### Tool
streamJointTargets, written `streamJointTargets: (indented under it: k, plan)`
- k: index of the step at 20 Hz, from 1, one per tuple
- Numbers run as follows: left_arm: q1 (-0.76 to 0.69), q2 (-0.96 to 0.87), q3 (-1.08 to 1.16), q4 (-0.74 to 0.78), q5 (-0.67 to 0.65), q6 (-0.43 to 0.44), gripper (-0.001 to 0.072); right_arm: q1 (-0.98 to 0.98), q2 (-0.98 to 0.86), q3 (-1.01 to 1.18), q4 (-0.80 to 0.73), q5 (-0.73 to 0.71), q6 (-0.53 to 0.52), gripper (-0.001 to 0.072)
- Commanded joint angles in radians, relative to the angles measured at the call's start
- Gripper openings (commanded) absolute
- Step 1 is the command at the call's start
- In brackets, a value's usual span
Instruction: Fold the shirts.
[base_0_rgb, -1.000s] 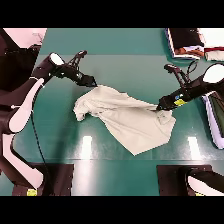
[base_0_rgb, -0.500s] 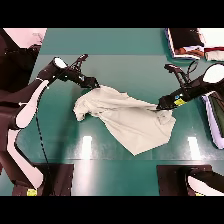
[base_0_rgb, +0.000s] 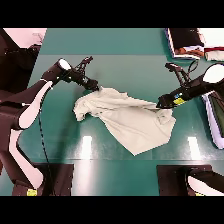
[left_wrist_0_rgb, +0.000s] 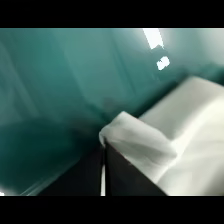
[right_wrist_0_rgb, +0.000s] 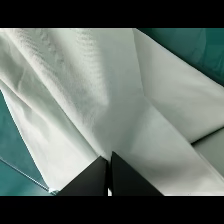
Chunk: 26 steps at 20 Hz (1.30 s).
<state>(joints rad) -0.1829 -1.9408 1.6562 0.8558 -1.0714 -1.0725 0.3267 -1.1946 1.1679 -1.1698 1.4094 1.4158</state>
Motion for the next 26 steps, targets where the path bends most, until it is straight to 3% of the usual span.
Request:
streamJointTargets:
  k: [1, 6, 17, 22, 26]
  plan:
    - [0.011, 0.011, 0.019, 0.01, -0.017, -0.004, 0.0024, 0.0, 0.001, 0.01, -0.01, -0.002, 0.0, 0.0018]
    - [0.06, 0.186, 0.172, 0.106, -0.036, -0.048, 0.0024, 0.0, 0.001, 0.226, -0.138, 0.017, 0.0, 0.0018]
    - [0.065, 0.932, 0.36, 0.14, 0.023, -0.046, 0.0025, 0.0, 0.066, 0.877, -0.197, 0.023, -0.004, 0.0018]
    - [0.065, 1.125, 0.368, 0.139, 0.182, -0.047, 0.0024, 0.0, 0.192, 0.853, -0.219, -0.094, -0.004, 0.0017]
    - [0.065, 1.128, 0.423, 0.14, 0.203, -0.053, 0.0024, 0.0, 0.229, 0.778, -0.219, -0.135, -0.003, 0.0017]
